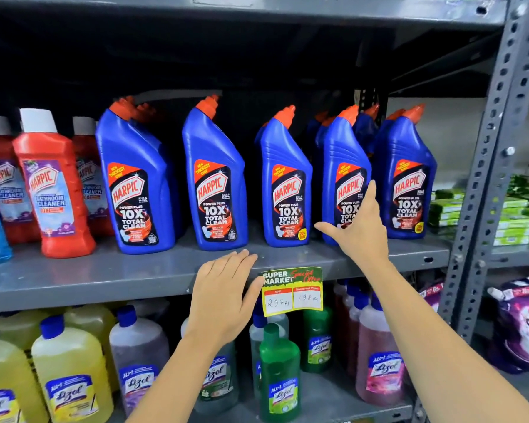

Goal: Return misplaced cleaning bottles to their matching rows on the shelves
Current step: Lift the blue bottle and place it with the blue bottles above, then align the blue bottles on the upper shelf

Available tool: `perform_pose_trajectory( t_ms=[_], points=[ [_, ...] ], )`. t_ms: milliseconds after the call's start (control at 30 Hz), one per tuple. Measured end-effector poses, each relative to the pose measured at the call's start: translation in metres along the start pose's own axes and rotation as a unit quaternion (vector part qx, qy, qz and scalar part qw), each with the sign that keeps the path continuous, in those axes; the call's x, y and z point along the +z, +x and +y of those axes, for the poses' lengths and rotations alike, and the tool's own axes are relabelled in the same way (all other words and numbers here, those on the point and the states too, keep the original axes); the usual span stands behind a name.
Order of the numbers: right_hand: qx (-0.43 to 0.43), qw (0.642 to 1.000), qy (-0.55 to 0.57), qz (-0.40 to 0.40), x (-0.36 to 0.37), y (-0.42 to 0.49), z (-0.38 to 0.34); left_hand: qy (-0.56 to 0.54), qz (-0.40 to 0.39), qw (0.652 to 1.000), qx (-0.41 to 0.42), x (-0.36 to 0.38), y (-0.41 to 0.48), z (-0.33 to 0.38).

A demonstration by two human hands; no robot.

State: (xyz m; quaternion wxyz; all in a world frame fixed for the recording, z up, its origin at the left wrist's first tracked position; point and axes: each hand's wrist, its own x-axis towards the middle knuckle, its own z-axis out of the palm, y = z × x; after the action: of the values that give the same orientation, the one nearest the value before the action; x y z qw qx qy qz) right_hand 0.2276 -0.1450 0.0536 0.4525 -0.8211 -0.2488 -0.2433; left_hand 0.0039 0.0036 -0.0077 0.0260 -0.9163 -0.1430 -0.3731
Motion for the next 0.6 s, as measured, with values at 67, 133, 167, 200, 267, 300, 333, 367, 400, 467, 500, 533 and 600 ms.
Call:
perform_pose_trajectory(
  t_ms=[67,133,167,200,267,300,333,367,400,467,500,533,600],
  points=[
    [-0.002,1.000,0.022,-0.018,-0.0029,0.0028,0.0014,0.001,0.005,1.000,-0.001,0.0001,-0.0005,0.0006],
    [-0.002,1.000,0.025,-0.017,-0.0039,0.0018,0.0006,0.001,0.015,1.000,0.001,0.0006,-0.0004,0.0009],
    [-0.001,1.000,0.023,-0.015,-0.0038,0.0009,-0.0001,0.001,0.019,1.000,0.001,0.0006,-0.0002,0.0010],
    [0.000,1.000,0.022,-0.016,-0.0033,0.0003,-0.0005,0.000,0.021,1.000,0.002,0.0005,-0.0002,0.0012],
    [0.002,1.000,0.023,-0.020,-0.0025,0.0005,-0.0003,-0.001,0.023,1.000,0.003,0.0001,-0.0005,0.0010],
    [0.002,0.999,0.025,-0.022,-0.0023,0.0012,0.0006,-0.003,0.023,1.000,0.004,0.0003,-0.0008,0.0007],
    [-0.001,0.999,0.028,-0.022,-0.0017,0.0016,0.0016,-0.004,0.023,1.000,0.005,0.0004,-0.0012,0.0004],
    [-0.005,0.999,0.031,-0.022,-0.0009,0.0016,0.0027,-0.006,0.022,1.000,0.006,0.0003,-0.0015,0.0002],
    [-0.011,0.999,0.032,-0.019,-0.0001,0.0011,0.0041,-0.007,0.020,1.000,0.005,0.0002,-0.0019,0.0004],
    [-0.021,0.999,0.028,-0.012,0.0016,0.0002,0.0064,-0.007,0.017,1.000,0.003,-0.0001,-0.0016,0.0006],
    [-0.021,0.999,0.026,-0.011,0.0020,-0.0006,0.0069,-0.006,0.015,1.000,0.002,0.0001,-0.0017,0.0008],
    [-0.020,0.999,0.024,-0.009,0.0022,-0.0017,0.0071,-0.005,0.016,1.000,0.004,0.0001,-0.0018,0.0014],
    [-0.021,1.000,0.009,-0.003,0.0037,-0.0040,0.0073,-0.009,0.024,1.000,0.004,-0.0004,-0.0035,0.0029]
  ],
)
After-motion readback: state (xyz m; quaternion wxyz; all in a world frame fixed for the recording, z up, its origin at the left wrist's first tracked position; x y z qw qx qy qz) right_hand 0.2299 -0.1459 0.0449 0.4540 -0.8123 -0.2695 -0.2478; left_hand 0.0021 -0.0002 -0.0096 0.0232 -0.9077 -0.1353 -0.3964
